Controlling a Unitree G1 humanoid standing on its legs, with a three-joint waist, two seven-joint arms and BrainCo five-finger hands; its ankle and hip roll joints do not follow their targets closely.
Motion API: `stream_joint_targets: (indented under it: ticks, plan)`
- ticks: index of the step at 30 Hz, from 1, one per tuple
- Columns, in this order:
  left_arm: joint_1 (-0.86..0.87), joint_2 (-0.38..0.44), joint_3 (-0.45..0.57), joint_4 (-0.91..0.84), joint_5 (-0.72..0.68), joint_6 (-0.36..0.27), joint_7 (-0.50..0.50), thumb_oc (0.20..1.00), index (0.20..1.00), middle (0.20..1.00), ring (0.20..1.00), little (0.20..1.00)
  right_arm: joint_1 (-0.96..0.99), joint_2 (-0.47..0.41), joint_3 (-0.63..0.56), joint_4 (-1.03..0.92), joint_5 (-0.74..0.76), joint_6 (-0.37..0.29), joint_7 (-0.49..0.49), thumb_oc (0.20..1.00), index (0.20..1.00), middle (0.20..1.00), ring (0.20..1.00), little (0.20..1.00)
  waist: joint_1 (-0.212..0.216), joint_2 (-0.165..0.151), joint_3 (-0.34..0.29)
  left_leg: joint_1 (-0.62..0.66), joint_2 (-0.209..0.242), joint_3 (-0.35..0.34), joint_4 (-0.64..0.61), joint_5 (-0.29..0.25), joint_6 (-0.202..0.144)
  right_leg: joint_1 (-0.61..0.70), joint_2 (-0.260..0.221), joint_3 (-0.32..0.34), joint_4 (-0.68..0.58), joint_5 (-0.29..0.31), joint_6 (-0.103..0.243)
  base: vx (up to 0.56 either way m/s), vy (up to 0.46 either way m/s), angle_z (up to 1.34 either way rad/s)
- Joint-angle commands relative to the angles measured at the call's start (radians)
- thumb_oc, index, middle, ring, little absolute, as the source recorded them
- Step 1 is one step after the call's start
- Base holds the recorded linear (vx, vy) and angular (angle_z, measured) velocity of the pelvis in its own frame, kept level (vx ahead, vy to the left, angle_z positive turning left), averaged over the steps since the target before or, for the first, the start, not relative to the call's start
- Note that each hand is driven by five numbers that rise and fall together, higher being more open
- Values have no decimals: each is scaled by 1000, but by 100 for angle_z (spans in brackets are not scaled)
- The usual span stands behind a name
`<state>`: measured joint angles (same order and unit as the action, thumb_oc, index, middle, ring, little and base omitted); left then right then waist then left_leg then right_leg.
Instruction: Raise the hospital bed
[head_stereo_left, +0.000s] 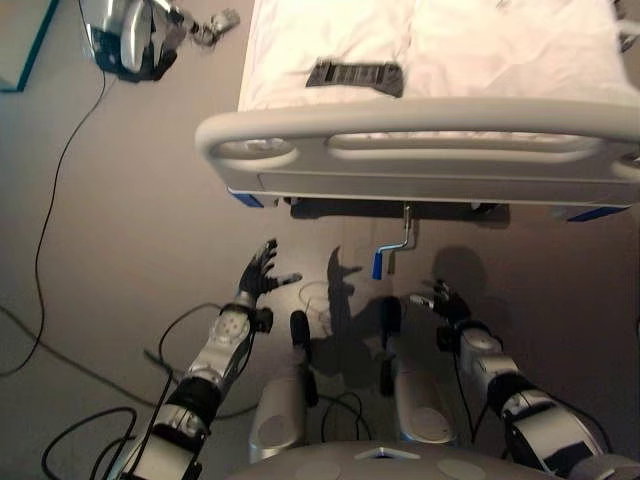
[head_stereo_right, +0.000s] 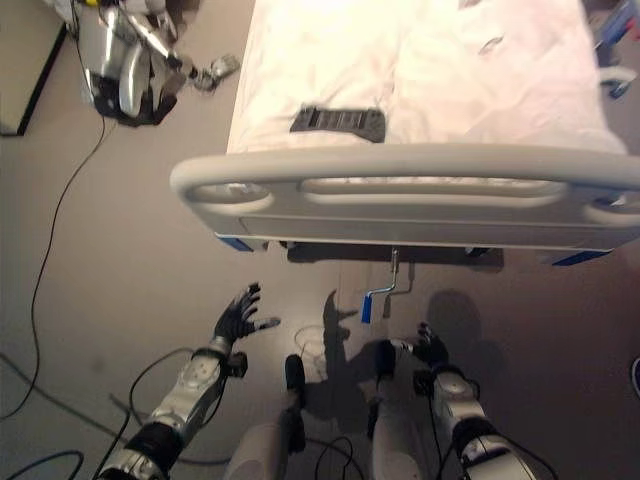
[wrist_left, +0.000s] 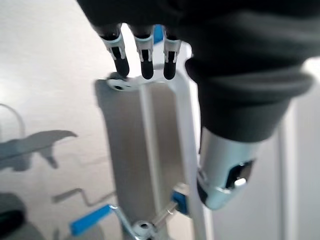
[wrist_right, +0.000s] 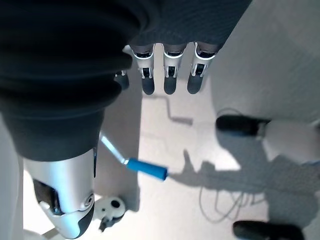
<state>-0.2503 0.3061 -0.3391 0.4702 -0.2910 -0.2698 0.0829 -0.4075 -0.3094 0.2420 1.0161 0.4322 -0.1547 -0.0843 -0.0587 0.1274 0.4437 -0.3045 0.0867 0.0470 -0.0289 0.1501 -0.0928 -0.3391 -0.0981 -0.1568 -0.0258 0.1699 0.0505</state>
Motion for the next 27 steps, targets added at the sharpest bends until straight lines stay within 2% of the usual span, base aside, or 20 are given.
stream_joint_targets:
  ticks: [1, 5, 7, 8, 10, 11, 14, 17, 21, 27]
  plan:
    - [-16, 31, -30, -45, 10, -33, 0, 1000, 1000, 1000, 1000, 1000, 8, 18, 12, -3, 42, -38, -24, 1000, 1000, 1000, 1000, 1000, 6, -47, -22, -38, -34, -9, 73, -29, -12, -34, -61, 14, 121, -95, 103, -22, -55, 10]
    - [-29, 31, -71, -59, 22, -29, -11, 1000, 1000, 1000, 1000, 1000, 31, 10, 11, -25, 41, -45, -19, 1000, 1000, 1000, 1000, 1000, 14, -30, -6, -61, -40, -30, 73, -22, -15, -50, -70, -8, 136, -100, 99, -4, -50, 16]
    - [-34, 28, -87, -30, 33, -28, -14, 1000, 1000, 1000, 1000, 1000, 32, 9, 5, -8, 42, -45, -22, 1000, 1000, 1000, 1000, 1000, 15, -24, -7, -64, -40, -35, 72, -20, -16, -55, -71, -13, 142, -103, 98, 46, -13, 20]
    - [-39, 20, -106, 50, 73, -20, -4, 1000, 1000, 1000, 1000, 1000, 35, 19, -4, 42, 47, -43, -19, 1000, 1000, 1000, 1000, 1000, 18, -18, -24, -51, -42, -38, 60, -23, -15, -46, -68, -12, 137, -108, 98, 49, 7, 18]
    - [-40, 19, -107, 51, 74, -21, -4, 1000, 1000, 1000, 1000, 1000, 35, 19, -5, 43, 47, -43, -18, 1000, 1000, 1000, 1000, 1000, 18, -18, -23, -50, -41, -37, 59, -23, -15, -45, -68, -12, 137, -108, 98, 44, 9, 10]
    - [-43, 34, -133, 69, 125, -15, -3, 1000, 1000, 1000, 1000, 1000, 37, 24, 3, 58, 41, -41, -12, 1000, 1000, 1000, 1000, 1000, 18, -19, -32, -38, -40, -36, 60, -31, -13, -30, -64, -7, 128, -110, 100, 49, 26, 9]
    - [-36, 94, -139, -57, 96, -29, -41, 1000, 1000, 1000, 1000, 1000, 30, 17, 17, 16, 52, -49, 4, 1000, 1000, 1000, 1000, 1000, 13, -30, -17, -59, -45, -34, 90, -48, -4, -53, -61, 14, 138, -108, 99, -12, 35, 4]
    - [-52, 104, -128, -116, 60, -41, -30, 1000, 1000, 1000, 1000, 1000, 0, 16, 29, -13, 59, -55, -4, 1000, 1000, 1000, 1000, 1000, 14, -33, -4, -96, -48, -34, 99, -49, 3, -105, -60, 31, 156, -103, 99, -80, 33, -9]
    - [-95, 158, -103, -344, -40, -69, -33, 1000, 1000, 1000, 1000, 1000, -80, 2, 69, -110, 57, -63, -25, 1000, 1000, 1000, 1000, 1000, 13, -39, 43, -212, -53, -35, 162, -58, 17, -241, -52, 62, 220, -98, 96, -79, 27, -6]
    - [-113, 181, -82, -494, -126, -77, -43, 1000, 1000, 1000, 1000, 1000, -171, 1, 103, -152, 55, -59, -41, 1000, 1000, 1000, 1000, 1000, 7, -42, 76, -308, -59, -15, 213, -69, 15, -339, -59, 85, 260, -93, 99, -45, 29, -4]
